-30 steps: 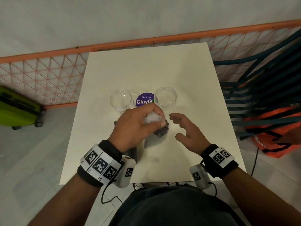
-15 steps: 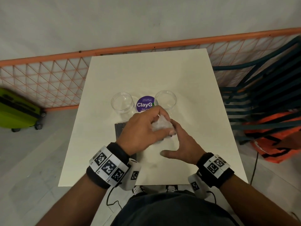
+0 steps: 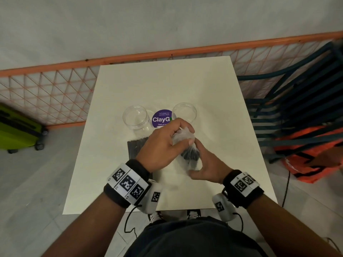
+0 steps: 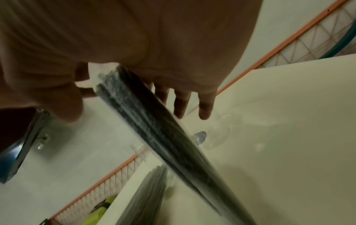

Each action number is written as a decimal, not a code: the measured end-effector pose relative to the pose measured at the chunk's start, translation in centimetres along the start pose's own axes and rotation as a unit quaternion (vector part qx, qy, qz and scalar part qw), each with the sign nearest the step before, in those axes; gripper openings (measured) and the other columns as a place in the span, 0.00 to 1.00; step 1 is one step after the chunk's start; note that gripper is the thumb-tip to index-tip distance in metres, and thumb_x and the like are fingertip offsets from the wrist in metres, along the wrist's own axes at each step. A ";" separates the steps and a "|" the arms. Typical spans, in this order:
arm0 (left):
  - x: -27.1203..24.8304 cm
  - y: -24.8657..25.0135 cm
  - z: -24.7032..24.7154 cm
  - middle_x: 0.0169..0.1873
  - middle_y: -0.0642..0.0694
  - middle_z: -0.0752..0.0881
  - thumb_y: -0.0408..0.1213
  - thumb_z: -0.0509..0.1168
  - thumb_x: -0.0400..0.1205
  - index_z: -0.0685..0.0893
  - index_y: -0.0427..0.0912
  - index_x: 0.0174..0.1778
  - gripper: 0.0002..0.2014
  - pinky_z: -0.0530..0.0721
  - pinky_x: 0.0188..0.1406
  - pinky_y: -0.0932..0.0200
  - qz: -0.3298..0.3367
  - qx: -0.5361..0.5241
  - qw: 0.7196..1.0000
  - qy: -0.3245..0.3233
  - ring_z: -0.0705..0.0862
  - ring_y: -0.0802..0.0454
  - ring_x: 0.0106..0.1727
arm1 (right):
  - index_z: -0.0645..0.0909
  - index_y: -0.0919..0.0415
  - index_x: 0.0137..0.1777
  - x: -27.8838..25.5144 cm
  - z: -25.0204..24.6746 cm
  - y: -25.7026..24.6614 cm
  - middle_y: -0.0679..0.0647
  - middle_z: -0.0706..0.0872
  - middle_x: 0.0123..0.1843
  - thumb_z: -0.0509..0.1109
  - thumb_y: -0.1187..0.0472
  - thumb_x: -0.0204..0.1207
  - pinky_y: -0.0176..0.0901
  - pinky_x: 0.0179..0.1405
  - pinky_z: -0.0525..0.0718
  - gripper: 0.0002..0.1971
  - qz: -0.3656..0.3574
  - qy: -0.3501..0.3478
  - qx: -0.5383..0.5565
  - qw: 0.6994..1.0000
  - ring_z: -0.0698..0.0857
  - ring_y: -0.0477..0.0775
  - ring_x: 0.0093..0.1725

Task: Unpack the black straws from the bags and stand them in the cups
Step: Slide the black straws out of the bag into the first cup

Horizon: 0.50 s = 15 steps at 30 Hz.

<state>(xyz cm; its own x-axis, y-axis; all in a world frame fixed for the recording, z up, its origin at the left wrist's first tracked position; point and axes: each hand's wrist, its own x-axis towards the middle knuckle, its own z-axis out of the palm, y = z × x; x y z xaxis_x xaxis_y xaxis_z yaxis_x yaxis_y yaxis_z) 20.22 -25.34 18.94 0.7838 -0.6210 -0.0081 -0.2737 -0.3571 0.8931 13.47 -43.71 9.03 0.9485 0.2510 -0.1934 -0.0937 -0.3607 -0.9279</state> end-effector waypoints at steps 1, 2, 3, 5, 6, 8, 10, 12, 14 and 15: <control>0.0 0.1 0.3 0.47 0.56 0.88 0.37 0.71 0.83 0.83 0.49 0.56 0.08 0.88 0.47 0.52 0.005 -0.011 1.000 -0.009 0.87 0.54 0.49 | 0.56 0.40 0.80 0.3 0.4 0.0 0.36 0.76 0.73 0.85 0.56 0.64 0.38 0.69 0.77 0.50 0.004 0.008 0.015 1.000 0.77 0.37 0.71; 0.1 0.2 0.6 0.48 0.54 0.88 0.38 0.71 0.83 0.82 0.49 0.57 0.09 0.89 0.50 0.46 0.010 -0.022 1.000 -0.020 0.88 0.51 0.50 | 0.58 0.42 0.80 0.6 0.7 0.2 0.37 0.77 0.73 0.87 0.52 0.61 0.41 0.70 0.77 0.51 0.010 0.022 0.028 0.999 0.78 0.39 0.72; 0.1 0.3 0.7 0.47 0.52 0.88 0.40 0.71 0.82 0.82 0.50 0.58 0.10 0.88 0.50 0.43 0.014 -0.032 0.999 -0.031 0.88 0.51 0.49 | 0.60 0.43 0.80 0.9 0.9 0.5 0.39 0.78 0.73 0.87 0.49 0.59 0.46 0.71 0.79 0.51 0.020 0.036 0.037 0.998 0.79 0.42 0.71; 0.2 0.3 0.8 0.40 0.47 0.86 0.45 0.72 0.79 0.79 0.53 0.61 0.16 0.87 0.44 0.42 0.013 -0.049 0.998 -0.040 0.86 0.48 0.42 | 0.68 0.44 0.76 1.3 1.1 1.3 0.43 0.83 0.68 0.87 0.51 0.59 0.52 0.67 0.83 0.45 0.044 0.055 0.044 0.997 0.83 0.44 0.66; 0.3 0.2 0.8 0.39 0.40 0.85 0.45 0.73 0.78 0.77 0.54 0.64 0.19 0.86 0.44 0.38 0.009 -0.059 0.998 -0.037 0.85 0.42 0.40 | 0.72 0.44 0.72 1.4 1.1 1.6 0.45 0.86 0.64 0.86 0.52 0.60 0.52 0.64 0.85 0.40 0.055 0.066 0.042 0.995 0.85 0.45 0.62; 0.1 -0.3 0.8 0.47 0.30 0.84 0.44 0.77 0.74 0.73 0.56 0.68 0.28 0.84 0.52 0.30 0.006 -0.089 0.996 -0.015 0.85 0.34 0.46 | 0.77 0.38 0.59 1.5 1.2 1.4 0.48 0.88 0.57 0.83 0.51 0.57 0.50 0.56 0.86 0.30 0.071 0.096 0.027 0.992 0.87 0.49 0.55; -0.4 -1.1 0.6 0.55 0.37 0.82 0.44 0.81 0.68 0.68 0.59 0.73 0.40 0.85 0.61 0.34 0.002 -0.118 0.993 0.030 0.86 0.39 0.54 | 0.76 0.36 0.51 1.5 1.2 1.0 0.50 0.88 0.53 0.79 0.51 0.56 0.39 0.48 0.84 0.24 0.064 0.113 0.016 0.991 0.88 0.52 0.51; -1.1 -2.7 0.7 0.61 0.48 0.79 0.49 0.84 0.61 0.60 0.66 0.78 0.52 0.86 0.65 0.49 -0.021 -0.128 0.989 0.069 0.83 0.48 0.64 | 0.77 0.42 0.56 1.5 1.0 0.9 0.47 0.88 0.50 0.78 0.52 0.60 0.32 0.45 0.82 0.24 0.053 0.117 0.005 0.992 0.88 0.53 0.50; -1.7 -4.5 1.0 0.71 0.51 0.76 0.54 0.85 0.58 0.54 0.67 0.82 0.61 0.84 0.65 0.57 -0.082 -0.113 0.988 0.067 0.80 0.55 0.70 | 0.77 0.46 0.63 1.6 0.8 1.2 0.43 0.88 0.50 0.81 0.53 0.62 0.34 0.49 0.83 0.28 0.050 0.116 0.001 0.992 0.88 0.50 0.51; -2.0 -5.3 1.4 0.75 0.52 0.75 0.54 0.86 0.59 0.54 0.66 0.84 0.61 0.83 0.64 0.59 -0.114 -0.092 0.988 0.043 0.80 0.57 0.71 | 0.75 0.43 0.65 1.7 0.8 1.5 0.40 0.88 0.51 0.83 0.53 0.63 0.35 0.51 0.84 0.30 0.050 0.113 0.002 0.992 0.88 0.46 0.51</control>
<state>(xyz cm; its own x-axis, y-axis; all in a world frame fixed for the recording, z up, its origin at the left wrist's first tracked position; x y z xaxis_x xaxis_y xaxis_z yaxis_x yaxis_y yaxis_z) 19.29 -23.15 13.55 0.8601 -0.4746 -0.1869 0.0149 -0.3428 0.9393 14.71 -43.06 7.03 0.9780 0.0063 -0.2084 -0.1914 -0.3691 -0.9095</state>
